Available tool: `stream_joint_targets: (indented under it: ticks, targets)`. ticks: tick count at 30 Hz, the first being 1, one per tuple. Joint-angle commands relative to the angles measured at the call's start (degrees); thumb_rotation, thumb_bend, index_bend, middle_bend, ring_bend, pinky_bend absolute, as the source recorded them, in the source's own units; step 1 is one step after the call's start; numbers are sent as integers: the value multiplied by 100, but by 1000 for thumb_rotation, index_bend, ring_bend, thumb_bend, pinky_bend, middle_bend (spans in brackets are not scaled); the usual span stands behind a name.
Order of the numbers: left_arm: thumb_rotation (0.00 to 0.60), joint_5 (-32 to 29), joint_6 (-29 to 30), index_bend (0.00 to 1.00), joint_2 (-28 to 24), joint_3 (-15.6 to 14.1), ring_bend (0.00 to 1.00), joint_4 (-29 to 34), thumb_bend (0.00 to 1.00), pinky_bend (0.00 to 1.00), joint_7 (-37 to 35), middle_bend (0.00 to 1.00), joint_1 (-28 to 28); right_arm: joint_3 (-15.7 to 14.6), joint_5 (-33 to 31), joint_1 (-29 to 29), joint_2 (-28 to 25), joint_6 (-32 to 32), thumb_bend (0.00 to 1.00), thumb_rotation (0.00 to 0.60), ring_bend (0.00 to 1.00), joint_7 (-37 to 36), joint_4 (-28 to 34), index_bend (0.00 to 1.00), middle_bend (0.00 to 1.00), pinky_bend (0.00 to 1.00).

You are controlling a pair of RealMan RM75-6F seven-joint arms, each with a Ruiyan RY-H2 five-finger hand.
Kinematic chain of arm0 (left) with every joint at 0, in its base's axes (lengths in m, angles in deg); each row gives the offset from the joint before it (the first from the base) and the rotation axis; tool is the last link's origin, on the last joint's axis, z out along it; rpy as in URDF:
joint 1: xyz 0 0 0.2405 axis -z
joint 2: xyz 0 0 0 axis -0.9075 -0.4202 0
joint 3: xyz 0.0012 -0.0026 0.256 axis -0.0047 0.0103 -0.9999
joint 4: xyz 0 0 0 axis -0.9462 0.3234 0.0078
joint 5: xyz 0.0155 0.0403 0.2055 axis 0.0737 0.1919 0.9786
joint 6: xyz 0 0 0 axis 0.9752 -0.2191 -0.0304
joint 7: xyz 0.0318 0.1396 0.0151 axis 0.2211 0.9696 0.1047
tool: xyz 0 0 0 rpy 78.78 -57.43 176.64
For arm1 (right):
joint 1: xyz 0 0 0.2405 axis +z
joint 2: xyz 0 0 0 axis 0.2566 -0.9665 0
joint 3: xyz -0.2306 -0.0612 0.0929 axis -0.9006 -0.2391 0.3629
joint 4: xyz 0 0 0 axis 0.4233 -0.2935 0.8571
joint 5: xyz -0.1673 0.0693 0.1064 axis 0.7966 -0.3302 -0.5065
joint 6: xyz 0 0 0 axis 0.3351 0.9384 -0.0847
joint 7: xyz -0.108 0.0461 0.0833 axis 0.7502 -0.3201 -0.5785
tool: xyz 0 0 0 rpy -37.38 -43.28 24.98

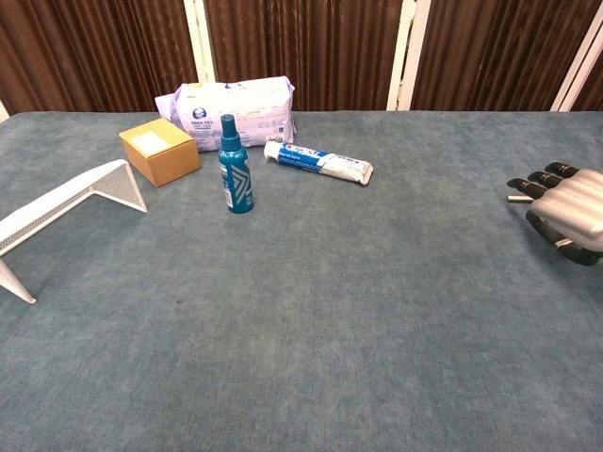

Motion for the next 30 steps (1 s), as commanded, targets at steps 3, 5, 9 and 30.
stream_joint_targets:
  ticks: [3,5,9,30]
  targets:
    - [600,6,3,0,-2,-4,0,-1,455,35,-3,0,-2,-1,-4,-3,-2,4,464,600,0,-15,2,668,60,130]
    - [600,8,3,0,-1,-2,0,2,455,36,0,0,0,-3,-3,-1,-6,-2,464,600,0,-27,6,668,60,131]
    - [600,13,13,0,-1,-5,0,1,455,36,-1,0,-5,0,40,-5,-28,42,464,600,0,-146,33,680,68,136]
    - [600,38,2,0,17,-23,0,15,456,35,43,0,-1,368,-69,-358,-534,376,464,600,0,-2261,690,689,102,178]
